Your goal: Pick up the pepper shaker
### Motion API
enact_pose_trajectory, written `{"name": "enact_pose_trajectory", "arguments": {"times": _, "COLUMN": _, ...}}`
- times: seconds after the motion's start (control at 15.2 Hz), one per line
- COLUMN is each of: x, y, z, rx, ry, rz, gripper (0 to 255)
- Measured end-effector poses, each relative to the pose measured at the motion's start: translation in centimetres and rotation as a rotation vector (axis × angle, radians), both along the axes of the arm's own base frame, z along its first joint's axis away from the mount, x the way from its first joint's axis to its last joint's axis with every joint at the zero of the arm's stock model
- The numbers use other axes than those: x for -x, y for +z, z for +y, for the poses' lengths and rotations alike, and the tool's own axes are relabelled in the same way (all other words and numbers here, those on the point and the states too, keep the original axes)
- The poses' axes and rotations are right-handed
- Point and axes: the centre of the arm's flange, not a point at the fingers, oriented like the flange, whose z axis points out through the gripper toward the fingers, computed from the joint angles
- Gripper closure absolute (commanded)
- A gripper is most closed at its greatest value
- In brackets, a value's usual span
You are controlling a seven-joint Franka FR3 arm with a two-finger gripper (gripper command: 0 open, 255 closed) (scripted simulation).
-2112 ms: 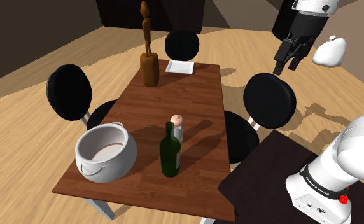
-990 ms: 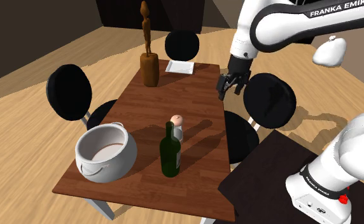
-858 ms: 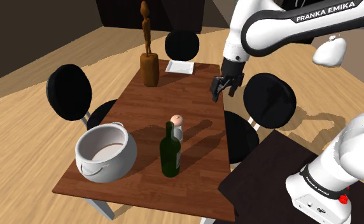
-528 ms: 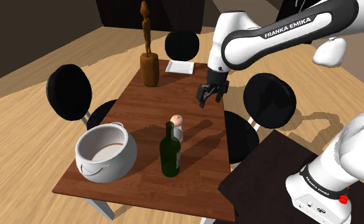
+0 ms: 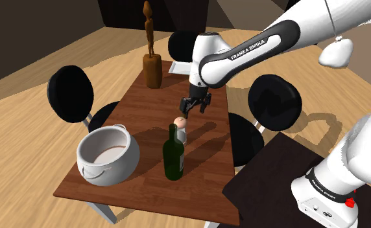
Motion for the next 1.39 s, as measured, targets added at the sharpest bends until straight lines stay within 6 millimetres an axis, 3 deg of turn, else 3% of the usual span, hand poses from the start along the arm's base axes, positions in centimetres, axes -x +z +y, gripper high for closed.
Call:
{"name": "enact_pose_trajectory", "arguments": {"times": 0.4, "x": -3.7, "y": -4.4, "z": 2.8, "rx": -0.006, "ry": 0.003, "rz": -0.003, "gripper": 0}}
{"name": "enact_pose_trajectory", "arguments": {"times": 0.79, "x": -3.9, "y": -7.7, "z": 3.0, "rx": -0.006, "ry": 0.003, "rz": -0.003, "gripper": 0}}
{"name": "enact_pose_trajectory", "arguments": {"times": 0.86, "x": -3.9, "y": -7.9, "z": 3.0, "rx": -0.006, "ry": 0.003, "rz": -0.003, "gripper": 255}}
{"name": "enact_pose_trajectory", "arguments": {"times": 1.39, "x": -3.9, "y": -7.9, "z": 3.0, "rx": -0.007, "ry": 0.004, "rz": -0.006, "gripper": 255}}
